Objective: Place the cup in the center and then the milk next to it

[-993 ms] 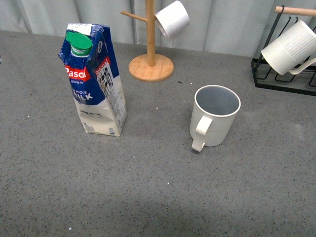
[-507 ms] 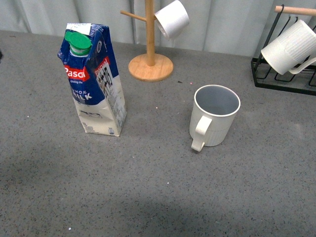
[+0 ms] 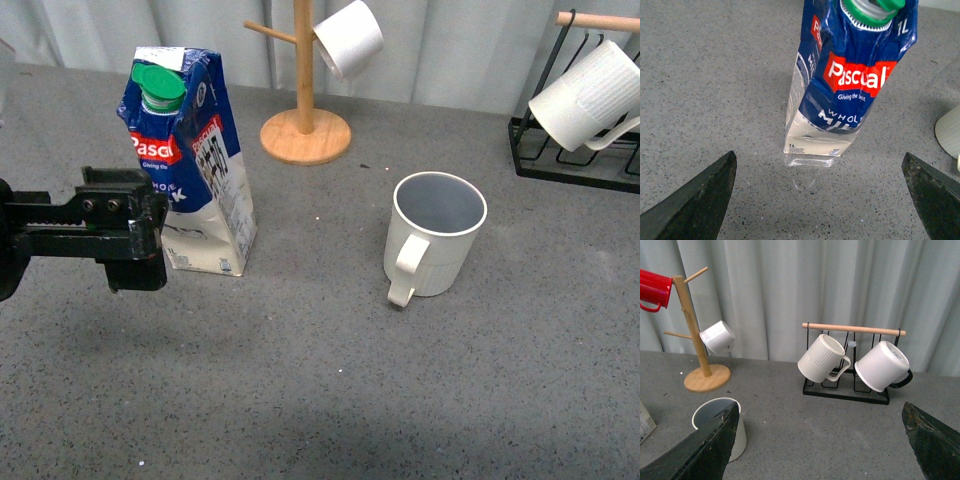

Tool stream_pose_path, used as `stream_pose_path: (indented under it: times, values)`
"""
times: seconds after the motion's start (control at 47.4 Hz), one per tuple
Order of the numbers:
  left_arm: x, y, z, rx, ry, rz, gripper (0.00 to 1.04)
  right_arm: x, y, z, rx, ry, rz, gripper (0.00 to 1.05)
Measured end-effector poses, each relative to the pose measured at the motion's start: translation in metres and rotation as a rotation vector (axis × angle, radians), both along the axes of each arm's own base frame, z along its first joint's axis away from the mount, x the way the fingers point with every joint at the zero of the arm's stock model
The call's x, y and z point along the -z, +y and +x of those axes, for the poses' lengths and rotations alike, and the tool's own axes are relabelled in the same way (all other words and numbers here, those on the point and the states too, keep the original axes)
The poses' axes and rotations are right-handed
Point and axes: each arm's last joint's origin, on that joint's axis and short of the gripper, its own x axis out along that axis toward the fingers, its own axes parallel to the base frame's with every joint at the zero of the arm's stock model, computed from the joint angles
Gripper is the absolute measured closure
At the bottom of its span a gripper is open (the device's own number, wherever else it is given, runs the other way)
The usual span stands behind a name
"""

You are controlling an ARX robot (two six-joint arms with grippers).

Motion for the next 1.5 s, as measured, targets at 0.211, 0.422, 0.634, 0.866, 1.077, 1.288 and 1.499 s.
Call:
stream_pose_path:
  times: [0.211, 0.422, 0.634, 0.866, 1.077, 1.288, 1.499]
  values:
    - [0.011, -0.004, 0.008, 0.027, 0.028, 0.000, 0.07, 0.000, 0.000, 0.000, 0.000, 0.000, 0.000, 0.09]
    - [0.015, -0.005, 0.011, 0.050, 0.038, -0.005, 0.07, 0.000, 0.000, 0.000, 0.000, 0.000, 0.000, 0.09]
    - [0.017, -0.002, 0.027, 0.034, 0.033, 0.004, 0.07, 0.000, 0.000, 0.000, 0.000, 0.000, 0.000, 0.09]
    - [0.014, -0.003, 0.048, 0.053, 0.031, 0.000, 0.07, 0.000, 0.000, 0.000, 0.000, 0.000, 0.000, 0.09]
    - [0.011, -0.004, 0.058, 0.049, 0.019, -0.002, 0.07, 0.000, 0.000, 0.000, 0.000, 0.000, 0.000, 0.09]
    - [0.011, -0.003, 0.064, 0.035, 0.018, -0.015, 0.07, 0.000, 0.000, 0.000, 0.000, 0.000, 0.000, 0.09]
    - [0.010, -0.002, 0.067, 0.021, 0.014, -0.029, 0.07, 0.000, 0.000, 0.000, 0.000, 0.000, 0.000, 0.09]
